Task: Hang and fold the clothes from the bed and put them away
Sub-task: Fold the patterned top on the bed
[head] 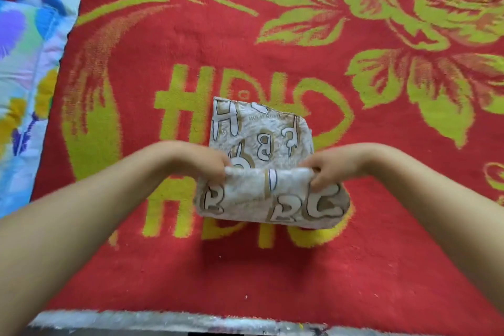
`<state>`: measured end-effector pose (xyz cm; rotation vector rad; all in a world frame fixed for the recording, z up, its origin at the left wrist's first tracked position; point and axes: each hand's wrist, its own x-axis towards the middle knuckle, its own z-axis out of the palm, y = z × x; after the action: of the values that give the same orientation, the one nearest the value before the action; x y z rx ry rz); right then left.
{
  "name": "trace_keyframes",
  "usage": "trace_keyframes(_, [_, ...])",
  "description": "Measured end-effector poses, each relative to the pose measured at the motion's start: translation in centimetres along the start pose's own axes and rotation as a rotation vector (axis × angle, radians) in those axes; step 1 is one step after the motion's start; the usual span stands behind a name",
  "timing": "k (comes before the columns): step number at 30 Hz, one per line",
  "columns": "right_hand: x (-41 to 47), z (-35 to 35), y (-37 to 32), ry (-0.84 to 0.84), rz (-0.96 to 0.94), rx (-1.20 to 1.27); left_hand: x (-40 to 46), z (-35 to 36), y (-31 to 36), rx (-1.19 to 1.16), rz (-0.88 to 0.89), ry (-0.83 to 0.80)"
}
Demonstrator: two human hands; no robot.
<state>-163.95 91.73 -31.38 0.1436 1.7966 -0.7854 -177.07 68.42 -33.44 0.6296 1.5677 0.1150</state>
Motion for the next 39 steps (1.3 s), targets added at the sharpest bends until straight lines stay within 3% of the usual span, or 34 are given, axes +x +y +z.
trace_keyframes(4, [4.4, -2.0, 1.0, 0.385, 0.036, -0.004, 3.6, -3.2, -1.6, -0.185, -0.102, 0.247])
trace_keyframes(6, [6.7, -1.0, 1.1, 0.477, 0.123, -0.07, 5.3, -2.6, -1.8, -0.083, -0.163, 0.388])
trace_keyframes(9, [9.2, 2.4, 0.2, 0.854, 0.238, -0.259, 6.9, 0.5, -1.5, 0.188, -0.119, 0.968])
trace_keyframes(10, [9.7, 3.9, -0.5, 0.985, 0.202, -0.32, 7.1, 2.2, -1.3, 0.273, -0.048, 1.113])
trace_keyframes(12, [10.5, 7.3, -1.6, 1.13, 0.058, -0.418, 7.5, 5.9, -0.6, 0.443, 0.079, 1.21])
trace_keyframes(14, [11.1, 9.7, -1.1, 1.108, 0.031, -0.452, 8.4, 9.0, -0.9, 0.558, 0.096, 1.132])
trace_keyframes(19, [13.5, 10.4, 2.9, 1.035, 0.079, -0.358, 11.8, 9.7, -4.2, 0.435, 0.073, 1.026])
trace_keyframes(23, [13.4, 10.0, 2.8, 0.914, 0.129, -0.369, 12.0, 9.4, -3.9, 0.474, -0.011, 0.942])
trace_keyframes(27, [10.0, 11.5, 3.3, 0.84, -0.074, -0.51, 8.9, 10.5, -4.7, 0.671, 0.144, 0.956])
trace_keyframes(29, [8.8, 12.5, 3.9, 0.726, -0.133, -0.636, 7.8, 11.7, -6.2, 0.774, 0.23, 0.906])
trace_keyframes(35, [9.1, 11.6, 2.6, 0.673, 0.058, -0.519, 7.0, 11.7, -5.5, 0.721, 0.1, 0.866])
trace_keyframes(39, [5.8, 10.1, 0.3, 0.441, 0.033, -0.458, 4.1, 10.1, -3.9, 0.586, 0.077, 0.532])
